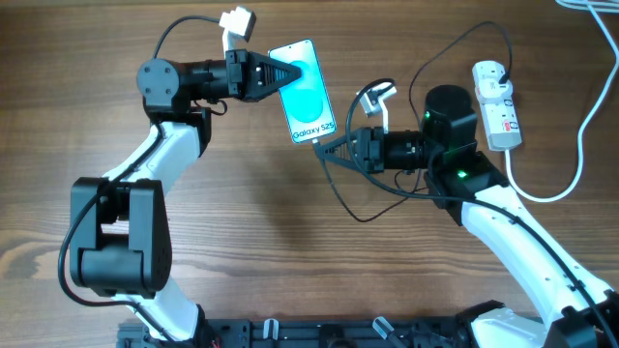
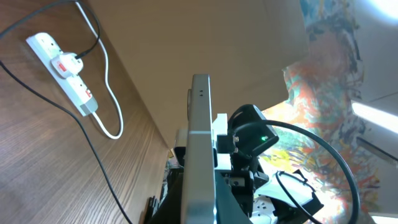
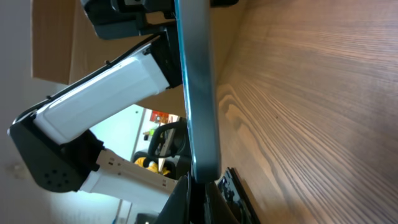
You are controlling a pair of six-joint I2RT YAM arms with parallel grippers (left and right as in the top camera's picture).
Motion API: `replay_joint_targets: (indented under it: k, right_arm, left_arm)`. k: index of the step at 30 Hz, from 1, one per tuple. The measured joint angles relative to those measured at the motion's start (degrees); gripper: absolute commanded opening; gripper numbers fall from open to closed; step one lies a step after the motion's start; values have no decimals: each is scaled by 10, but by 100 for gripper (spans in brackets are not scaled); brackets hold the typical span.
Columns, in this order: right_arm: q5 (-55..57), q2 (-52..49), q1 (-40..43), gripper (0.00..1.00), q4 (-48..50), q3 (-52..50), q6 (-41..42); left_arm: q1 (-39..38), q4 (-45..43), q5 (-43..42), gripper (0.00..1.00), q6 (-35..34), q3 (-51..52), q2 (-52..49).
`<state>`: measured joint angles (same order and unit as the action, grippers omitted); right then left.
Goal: Plug charger to phone and switch on socket
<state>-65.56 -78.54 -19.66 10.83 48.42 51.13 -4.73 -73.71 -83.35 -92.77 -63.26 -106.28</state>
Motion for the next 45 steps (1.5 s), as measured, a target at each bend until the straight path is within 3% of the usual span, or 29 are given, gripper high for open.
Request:
replay_joint_targets:
  k: [10,19,22,26,28,34,38,45]
  right_arm:
    - [-9,-4,9,4,23,-1,-15]
    - [-52,-37,14,4,153,-3,21]
    - [-57,-38,13,16,155,-3,27]
    - [-58,-38,13,25,120,-2,14]
    - [-60,-38,13,31,53,-1,-23]
    - [-52,-38,0,36,-27,1,-91]
    - [-18,-38,-36,29,-27,1,-105]
    - [4,-38,-49,5,-26,1,-114]
  left_arm:
    - [-3,-41,20,4,-35,0,0]
    - [2,-70,34,4,-75,0,0]
    - [2,-69,29,4,-79,0,0]
    - [0,-70,-24,4,-76,0,0]
    - [3,-72,-46,4,-74,0,0]
    - [51,-74,-57,4,-44,0,0]
    - [35,-74,-57,4,-26,0,0]
    - [9,-73,-57,4,-10,0,0]
